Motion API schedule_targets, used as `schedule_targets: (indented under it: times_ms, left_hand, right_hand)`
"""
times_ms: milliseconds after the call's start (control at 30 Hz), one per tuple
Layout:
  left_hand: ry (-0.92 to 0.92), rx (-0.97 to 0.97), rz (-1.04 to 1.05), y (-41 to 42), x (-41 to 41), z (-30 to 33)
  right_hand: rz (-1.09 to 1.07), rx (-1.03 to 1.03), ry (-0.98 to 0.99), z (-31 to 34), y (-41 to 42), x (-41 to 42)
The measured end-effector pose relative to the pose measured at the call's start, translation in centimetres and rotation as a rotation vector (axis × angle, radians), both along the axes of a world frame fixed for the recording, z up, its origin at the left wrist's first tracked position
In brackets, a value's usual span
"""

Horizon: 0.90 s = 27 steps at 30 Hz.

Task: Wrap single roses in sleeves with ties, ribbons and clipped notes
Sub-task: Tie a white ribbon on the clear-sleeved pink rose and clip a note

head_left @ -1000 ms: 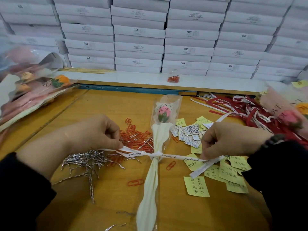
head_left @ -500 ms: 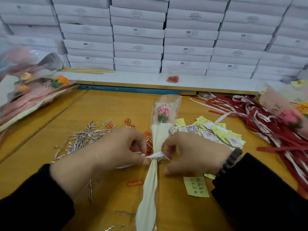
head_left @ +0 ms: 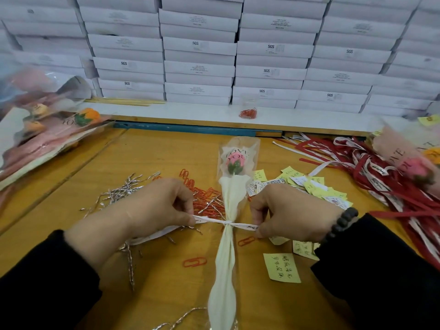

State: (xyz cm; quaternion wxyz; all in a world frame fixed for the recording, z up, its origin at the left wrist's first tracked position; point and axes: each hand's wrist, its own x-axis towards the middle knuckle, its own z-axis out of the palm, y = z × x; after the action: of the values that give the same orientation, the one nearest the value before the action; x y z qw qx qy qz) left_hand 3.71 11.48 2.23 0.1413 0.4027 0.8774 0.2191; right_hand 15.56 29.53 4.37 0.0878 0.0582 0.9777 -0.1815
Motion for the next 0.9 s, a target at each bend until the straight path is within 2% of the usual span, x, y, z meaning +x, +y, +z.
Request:
schedule_targets:
  times_ms: [133,233,300,433,500,533,567,633,733,800,900]
  left_hand:
    - [-0.016,0.007,-0.014,-0.2,-0.2,0.1]
    - [-0.114,0.102,-0.022,-0.4,-0.2,0.5]
    - [-0.287,0.260,-0.010,-0.7,-0.4,0.6]
    - [-0.776,0.557,-0.031,-1.0,-0.6,0.5]
    - [-0.935,0.620,-0.081,-1.0,-0.6,0.6]
    - [-0.941,0.596,-0.117,-1.1,-0.6,0.8]
    - [-0.895,0.535,-0.161,-1.2,-0.6,1.0]
    - [-0.659,0.322,-0.216,-1.3,-0.6,1.5]
    - [-0.276,0.035,-0.133,-1.0,-0.4,1.4]
    - [-0.117,-0.010,-0.011,-0.5,-0.1,0.9]
    - [0.312,-0.083,0.110,0.5,0.2,-0.1]
  right_hand:
    - [-0.010,-0.008,-0.021,0.0,0.1,0.0]
    - [-0.041,-0.058,0.009,-0.1,0.4,0.0]
    - [-0.066,-0.139,0.005,-0.3,0.6,0.0]
    - [-0.095,-0.227,-0.026,-0.7,0.6,0.0]
    - [-0.122,-0.274,-0.004,-0.8,0.5,-0.1]
    - [-0.125,-0.288,0.014,-0.8,0.6,-0.2]
    - [-0.124,-0.308,0.028,-0.8,0.6,-0.2]
    - [-0.110,-0.363,0.040,-0.6,0.7,-0.2]
    - [-0.051,-0.451,0.043,-0.2,0.6,0.0]
    - [-0.007,-0.491,0.064,-0.1,0.5,0.1]
    - [0.056,-0.513,0.064,-0.6,0.1,0.0]
